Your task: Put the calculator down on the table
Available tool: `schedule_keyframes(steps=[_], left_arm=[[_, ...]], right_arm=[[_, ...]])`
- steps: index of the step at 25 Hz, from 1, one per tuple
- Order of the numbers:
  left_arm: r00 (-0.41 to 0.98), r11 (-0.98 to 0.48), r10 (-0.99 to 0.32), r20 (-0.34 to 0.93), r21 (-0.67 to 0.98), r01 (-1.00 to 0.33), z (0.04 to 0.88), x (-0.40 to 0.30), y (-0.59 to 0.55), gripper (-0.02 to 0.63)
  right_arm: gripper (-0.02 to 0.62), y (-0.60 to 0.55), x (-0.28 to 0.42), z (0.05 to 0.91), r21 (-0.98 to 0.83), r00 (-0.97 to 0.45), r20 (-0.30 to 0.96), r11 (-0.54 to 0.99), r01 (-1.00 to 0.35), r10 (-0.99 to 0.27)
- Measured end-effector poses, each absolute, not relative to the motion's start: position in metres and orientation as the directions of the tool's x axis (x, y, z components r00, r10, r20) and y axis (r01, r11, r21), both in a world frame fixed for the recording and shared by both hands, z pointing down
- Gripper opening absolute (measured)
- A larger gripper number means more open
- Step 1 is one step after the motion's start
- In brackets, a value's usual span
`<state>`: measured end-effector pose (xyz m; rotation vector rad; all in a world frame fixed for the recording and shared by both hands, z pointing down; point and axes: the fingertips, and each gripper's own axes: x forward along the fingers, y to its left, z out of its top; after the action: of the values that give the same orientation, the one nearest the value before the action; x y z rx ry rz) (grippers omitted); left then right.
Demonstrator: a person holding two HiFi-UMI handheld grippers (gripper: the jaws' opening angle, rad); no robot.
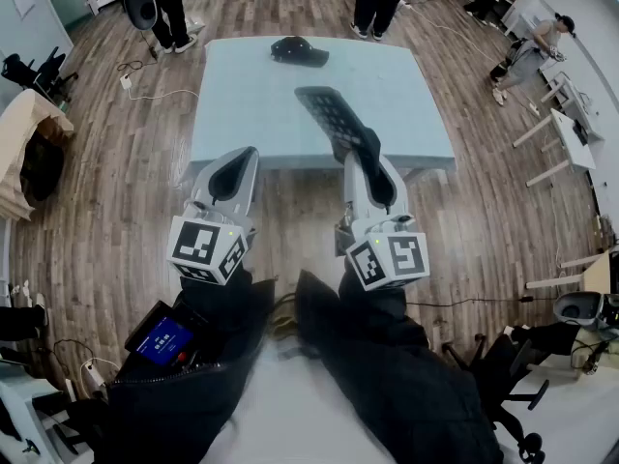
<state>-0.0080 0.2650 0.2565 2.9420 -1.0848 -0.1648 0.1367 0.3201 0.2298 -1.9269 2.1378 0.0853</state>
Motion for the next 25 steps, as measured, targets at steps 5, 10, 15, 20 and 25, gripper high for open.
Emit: schedule_keyframes(steps=[5, 10, 15, 20, 25], left_arm=[[0.759, -0.764, -0.645, -0.092, 0.043, -0.644, 0.259, -0.007, 0.265, 0.003], [0.755, -0.759, -0.651, -0.077, 0.053, -0.648, 0.265, -0.009, 0.263, 0.003], [0.756, -0.759, -0.651, -0.069, 0.059, -0.648, 0.271, -0.012, 0.262, 0.003], [0.755, -0.757, -0.653, -0.061, 0.07, -0.649, 0.276, -0.018, 0.261, 0.003], [0.752, -0.753, -0.657, -0.049, 0.082, -0.653, 0.28, -0.035, 0.254, 0.003]], right_arm=[[0.064, 0.322, 0.135, 0.231, -0.11, -0.083, -0.223, 0.11, -0.988, -0.971], [0.064, 0.322, 0.137, 0.235, -0.113, -0.077, -0.216, 0.103, -0.988, -0.973], [0.064, 0.321, 0.132, 0.239, -0.113, -0.084, -0.217, 0.111, -0.987, -0.973], [0.067, 0.321, 0.129, 0.239, -0.141, -0.081, -0.227, 0.115, -0.983, -0.97], [0.067, 0.315, 0.114, 0.241, -0.153, -0.082, -0.22, 0.118, -0.981, -0.972]])
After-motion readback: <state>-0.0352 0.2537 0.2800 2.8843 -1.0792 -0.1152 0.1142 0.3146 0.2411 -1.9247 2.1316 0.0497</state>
